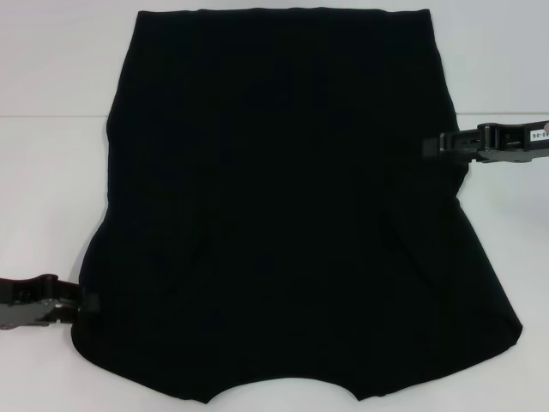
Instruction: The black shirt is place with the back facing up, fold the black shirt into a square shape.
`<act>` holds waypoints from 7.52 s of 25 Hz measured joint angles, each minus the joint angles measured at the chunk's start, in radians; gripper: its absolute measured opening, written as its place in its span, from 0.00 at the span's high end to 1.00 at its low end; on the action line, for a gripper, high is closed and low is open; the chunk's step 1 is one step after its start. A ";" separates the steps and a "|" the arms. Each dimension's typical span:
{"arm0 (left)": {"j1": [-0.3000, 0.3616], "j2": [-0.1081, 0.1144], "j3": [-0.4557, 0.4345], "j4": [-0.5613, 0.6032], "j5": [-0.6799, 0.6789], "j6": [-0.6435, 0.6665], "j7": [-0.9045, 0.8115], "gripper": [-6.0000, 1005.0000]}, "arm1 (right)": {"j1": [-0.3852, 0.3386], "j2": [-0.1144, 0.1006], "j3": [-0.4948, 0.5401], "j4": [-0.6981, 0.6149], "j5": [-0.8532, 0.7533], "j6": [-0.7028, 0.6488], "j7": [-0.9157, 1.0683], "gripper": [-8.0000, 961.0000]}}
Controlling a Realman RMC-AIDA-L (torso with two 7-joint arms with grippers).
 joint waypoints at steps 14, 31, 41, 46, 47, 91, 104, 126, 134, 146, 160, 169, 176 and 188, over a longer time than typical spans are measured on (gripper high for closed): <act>-0.004 0.000 0.055 0.000 -0.001 -0.020 -0.005 0.86 | -0.009 -0.012 0.000 -0.003 0.000 -0.034 0.003 0.16; -0.029 0.025 0.016 -0.020 -0.104 0.102 0.019 0.92 | -0.094 -0.103 0.004 -0.012 -0.138 -0.350 0.030 0.16; -0.054 0.035 0.022 -0.070 -0.101 0.057 0.015 0.92 | -0.105 -0.053 -0.002 -0.005 -0.279 -0.326 -0.010 0.16; -0.054 0.035 0.019 -0.075 -0.104 0.050 0.019 0.92 | -0.100 -0.032 -0.011 -0.004 -0.318 -0.290 -0.024 0.16; -0.053 0.035 0.019 -0.075 -0.104 0.047 0.020 0.92 | -0.098 -0.027 -0.012 -0.004 -0.324 -0.286 -0.032 0.16; -0.051 0.032 0.016 -0.092 -0.108 0.019 0.012 0.91 | -0.029 0.062 -0.035 0.021 -0.395 -0.211 -0.009 0.33; -0.054 0.031 0.017 -0.092 -0.112 0.031 0.019 0.90 | -0.031 0.052 -0.037 0.025 -0.396 -0.209 0.004 0.71; -0.036 0.015 0.177 -0.055 -0.082 0.377 0.108 0.89 | -0.133 0.023 -0.006 -0.065 -0.386 -0.542 -0.056 0.93; -0.099 0.024 0.117 -0.062 -0.133 0.299 0.069 0.88 | -0.085 0.003 0.127 -0.066 -0.331 -0.510 -0.105 0.93; -0.202 0.067 0.098 -0.066 -0.274 0.087 -0.048 0.88 | -0.040 -0.073 0.211 -0.076 -0.163 -0.427 -0.093 0.93; -0.295 0.056 0.216 -0.211 -0.265 -0.426 -0.113 0.87 | 0.010 -0.024 0.083 -0.027 -0.157 0.117 -0.074 0.93; -0.274 0.035 0.263 -0.245 -0.269 -0.573 -0.114 0.86 | 0.029 0.024 -0.048 0.072 -0.157 0.397 -0.066 0.93; -0.284 0.042 0.252 -0.219 -0.277 -0.621 -0.152 0.86 | 0.058 0.030 -0.043 0.064 -0.153 0.470 -0.065 0.93; -0.306 0.018 0.274 -0.257 -0.279 -0.800 -0.158 0.85 | 0.111 0.049 -0.054 0.127 -0.154 0.682 -0.075 0.92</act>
